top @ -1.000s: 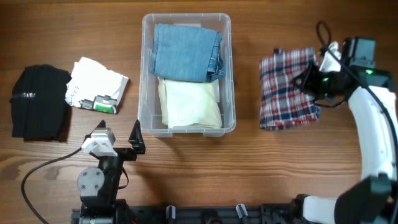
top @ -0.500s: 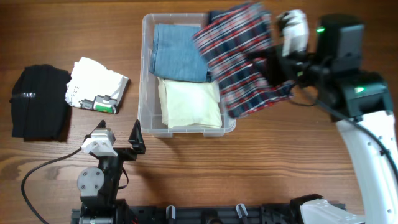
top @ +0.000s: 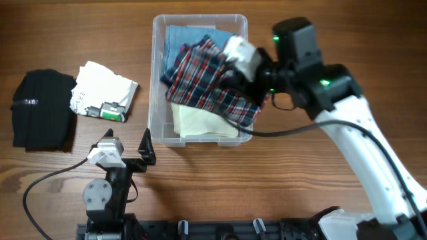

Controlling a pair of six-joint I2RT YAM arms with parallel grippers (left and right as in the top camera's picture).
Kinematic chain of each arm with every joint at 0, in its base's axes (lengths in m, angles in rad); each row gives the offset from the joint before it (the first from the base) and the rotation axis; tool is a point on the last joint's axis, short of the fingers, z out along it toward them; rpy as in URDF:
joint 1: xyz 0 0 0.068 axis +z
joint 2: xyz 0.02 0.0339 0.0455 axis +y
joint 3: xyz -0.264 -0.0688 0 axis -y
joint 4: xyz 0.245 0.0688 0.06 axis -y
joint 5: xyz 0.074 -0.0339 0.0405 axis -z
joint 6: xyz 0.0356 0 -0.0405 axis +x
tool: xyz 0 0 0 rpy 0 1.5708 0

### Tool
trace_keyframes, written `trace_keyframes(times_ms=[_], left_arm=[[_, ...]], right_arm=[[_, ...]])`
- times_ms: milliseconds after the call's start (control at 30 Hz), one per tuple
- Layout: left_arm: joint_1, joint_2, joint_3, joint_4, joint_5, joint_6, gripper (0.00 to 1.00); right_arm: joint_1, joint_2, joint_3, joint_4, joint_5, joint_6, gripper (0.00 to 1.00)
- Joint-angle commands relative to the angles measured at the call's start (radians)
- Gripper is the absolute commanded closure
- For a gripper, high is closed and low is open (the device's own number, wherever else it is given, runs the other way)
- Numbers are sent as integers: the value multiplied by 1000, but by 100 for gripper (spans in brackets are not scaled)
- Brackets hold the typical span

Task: Pack container
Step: 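Lift the plaid shirt and carry it left over the bin, then lower the plaid shirt into the bin's lower half and release it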

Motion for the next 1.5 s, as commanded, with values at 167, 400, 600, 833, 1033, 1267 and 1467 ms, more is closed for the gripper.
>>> trace_keyframes(times_ms=[167, 400, 600, 833, 1033, 1267, 1467], left_arm=[[-5, -7, -5, 0, -2, 23, 0], [-5, -7, -5, 0, -2, 23, 0], [-5, -7, -5, 0, -2, 23, 0], [-5, -7, -5, 0, -2, 23, 0], [-5, -7, -5, 0, -2, 23, 0], [-5, -7, -5, 0, -2, 23, 0], [-5, -7, -5, 0, -2, 23, 0]], right_arm=[[120, 117, 26, 35, 28, -241, 96], [168, 209, 26, -23, 186, -302, 96], [167, 240, 26, -39, 200, -277, 96], [167, 293, 26, -18, 216, -219, 77], [167, 299, 26, 134, 280, -83, 10], [167, 299, 26, 272, 391, 37, 5], [167, 299, 26, 261, 470, 290, 26]])
